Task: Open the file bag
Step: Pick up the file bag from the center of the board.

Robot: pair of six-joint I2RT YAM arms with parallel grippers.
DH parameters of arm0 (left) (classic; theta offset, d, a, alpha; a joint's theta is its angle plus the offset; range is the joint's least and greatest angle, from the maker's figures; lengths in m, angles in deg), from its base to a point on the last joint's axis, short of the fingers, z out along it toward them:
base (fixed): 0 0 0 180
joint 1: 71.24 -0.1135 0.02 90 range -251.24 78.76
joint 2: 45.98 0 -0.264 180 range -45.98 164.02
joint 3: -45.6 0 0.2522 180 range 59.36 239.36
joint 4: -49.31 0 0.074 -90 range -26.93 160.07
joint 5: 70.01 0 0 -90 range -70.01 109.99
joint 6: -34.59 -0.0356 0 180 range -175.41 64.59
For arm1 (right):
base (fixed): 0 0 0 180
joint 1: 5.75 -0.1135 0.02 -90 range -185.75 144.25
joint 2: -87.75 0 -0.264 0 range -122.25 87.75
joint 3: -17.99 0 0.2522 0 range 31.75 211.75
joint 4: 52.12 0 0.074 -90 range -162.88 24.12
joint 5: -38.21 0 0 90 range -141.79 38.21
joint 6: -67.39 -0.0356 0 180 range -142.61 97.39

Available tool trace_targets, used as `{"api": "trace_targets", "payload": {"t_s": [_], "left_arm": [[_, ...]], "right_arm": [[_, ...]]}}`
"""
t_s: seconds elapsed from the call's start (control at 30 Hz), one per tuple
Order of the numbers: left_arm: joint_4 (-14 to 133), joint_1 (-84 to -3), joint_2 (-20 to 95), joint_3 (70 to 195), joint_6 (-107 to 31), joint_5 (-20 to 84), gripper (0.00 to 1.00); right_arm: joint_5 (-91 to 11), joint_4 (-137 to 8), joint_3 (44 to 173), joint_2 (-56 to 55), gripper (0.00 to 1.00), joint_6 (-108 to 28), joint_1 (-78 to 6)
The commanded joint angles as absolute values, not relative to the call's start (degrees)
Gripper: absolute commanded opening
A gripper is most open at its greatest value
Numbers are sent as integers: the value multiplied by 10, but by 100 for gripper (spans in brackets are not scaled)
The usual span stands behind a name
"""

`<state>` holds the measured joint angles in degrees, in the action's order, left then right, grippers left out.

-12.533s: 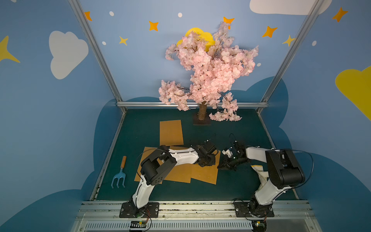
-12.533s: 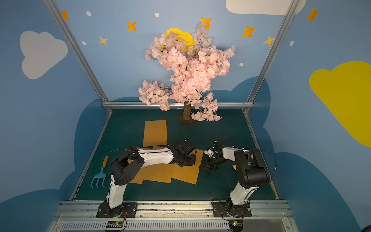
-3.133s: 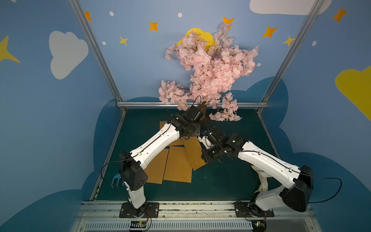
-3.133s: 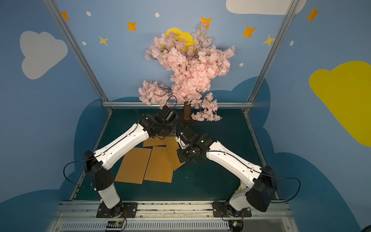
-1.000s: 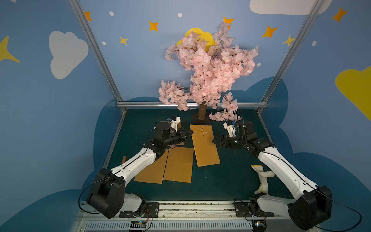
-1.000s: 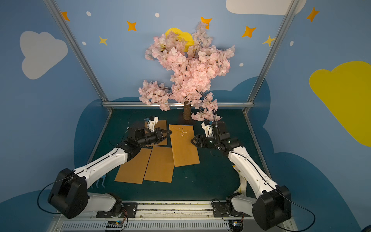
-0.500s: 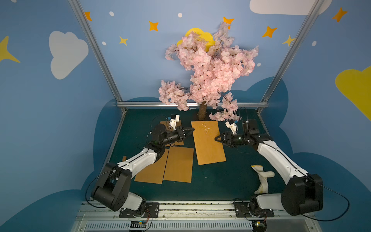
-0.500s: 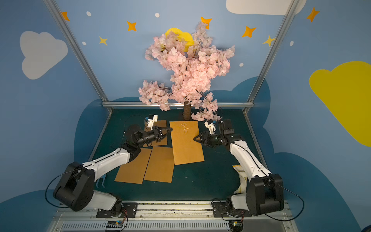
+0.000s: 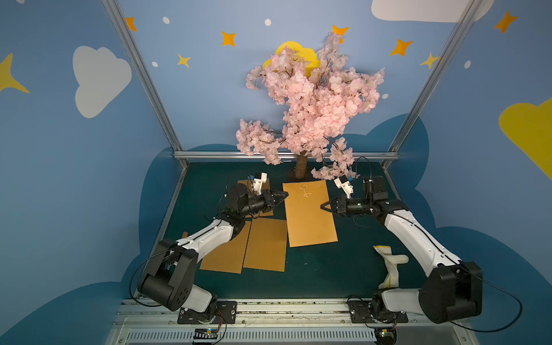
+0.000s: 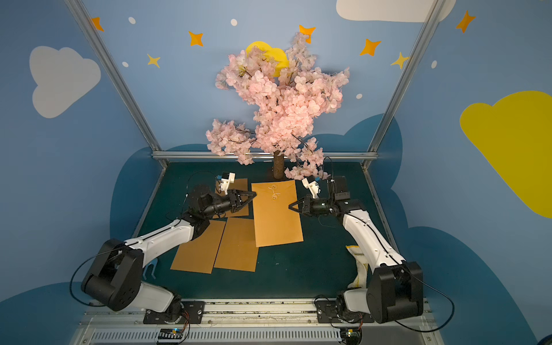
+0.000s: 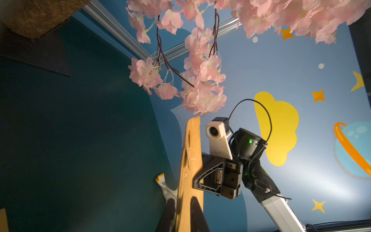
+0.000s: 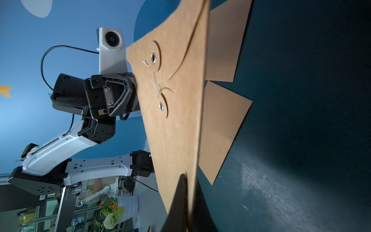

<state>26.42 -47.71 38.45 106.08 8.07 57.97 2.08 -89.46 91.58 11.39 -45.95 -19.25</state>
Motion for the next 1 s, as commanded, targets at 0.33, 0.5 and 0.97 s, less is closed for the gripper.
{"api": "trace_targets", "payload": {"t_s": [0.33,0.5,0.97], "left_arm": [[293,-445,384,1104,38,600,30],[291,-445,387,1105,40,599,3],[394,-448,335,1099,-60,534,2]], "right_arm": [[34,-873,922,133,0,-463,-208],[25,-885,923,133,0,-457,-213],[-156,-1038,962,215,35,-385,-213]]}}
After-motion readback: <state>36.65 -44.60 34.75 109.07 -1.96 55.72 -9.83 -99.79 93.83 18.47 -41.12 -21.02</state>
